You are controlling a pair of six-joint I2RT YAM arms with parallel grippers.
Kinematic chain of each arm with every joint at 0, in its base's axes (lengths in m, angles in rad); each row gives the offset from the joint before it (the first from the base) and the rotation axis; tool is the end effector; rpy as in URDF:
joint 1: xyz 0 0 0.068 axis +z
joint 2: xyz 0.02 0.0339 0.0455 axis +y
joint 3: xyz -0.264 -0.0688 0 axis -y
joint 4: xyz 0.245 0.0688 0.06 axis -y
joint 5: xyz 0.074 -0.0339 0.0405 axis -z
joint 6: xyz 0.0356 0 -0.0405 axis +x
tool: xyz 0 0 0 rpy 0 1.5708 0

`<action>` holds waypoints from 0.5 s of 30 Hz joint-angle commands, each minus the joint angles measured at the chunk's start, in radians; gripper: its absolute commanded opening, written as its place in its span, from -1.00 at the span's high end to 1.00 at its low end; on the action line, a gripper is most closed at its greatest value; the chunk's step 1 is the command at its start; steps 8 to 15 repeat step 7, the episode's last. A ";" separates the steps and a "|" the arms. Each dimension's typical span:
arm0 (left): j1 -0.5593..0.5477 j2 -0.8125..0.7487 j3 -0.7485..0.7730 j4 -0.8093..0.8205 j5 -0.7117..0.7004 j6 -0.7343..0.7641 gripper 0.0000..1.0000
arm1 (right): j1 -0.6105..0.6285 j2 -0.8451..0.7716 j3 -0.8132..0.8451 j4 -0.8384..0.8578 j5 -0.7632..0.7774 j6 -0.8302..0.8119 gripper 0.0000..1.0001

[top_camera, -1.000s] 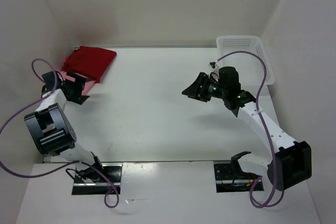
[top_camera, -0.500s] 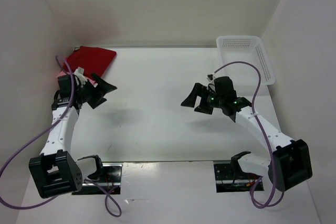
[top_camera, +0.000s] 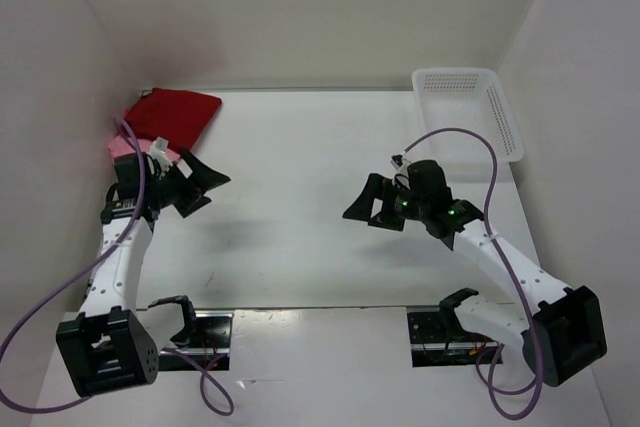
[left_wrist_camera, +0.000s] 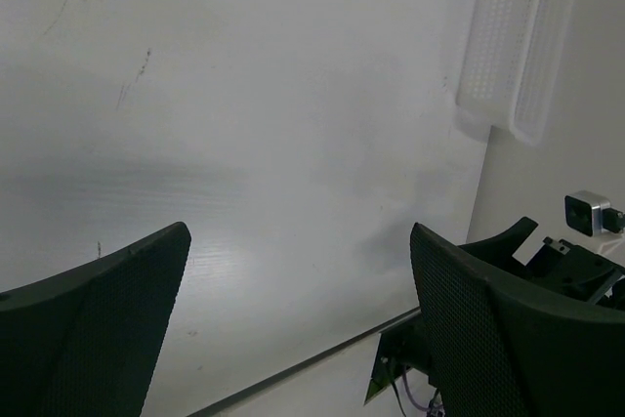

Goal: Fold and stack the t-shirts
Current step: Put the neatly folded tshirt into the corner of the board with the left arm

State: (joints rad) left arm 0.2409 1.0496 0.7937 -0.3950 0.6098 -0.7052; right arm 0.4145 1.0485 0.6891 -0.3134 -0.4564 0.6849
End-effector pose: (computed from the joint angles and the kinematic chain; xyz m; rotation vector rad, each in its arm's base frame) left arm 0.2213 0.0334 0.2760 -0.7014 2.1280 -0.9304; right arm 0.1965 0.1036 0.2463 0.0570 2.3985 1.0723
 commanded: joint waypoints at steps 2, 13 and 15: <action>-0.046 -0.051 -0.034 0.050 -0.039 -0.056 -1.00 | 0.075 -0.028 -0.011 0.036 -0.011 -0.002 -1.00; -0.097 -0.077 0.041 0.050 -0.126 -0.071 -1.00 | 0.119 -0.048 -0.020 0.045 0.008 -0.002 -1.00; -0.097 -0.077 0.041 0.050 -0.126 -0.071 -1.00 | 0.119 -0.048 -0.020 0.045 0.008 -0.002 -1.00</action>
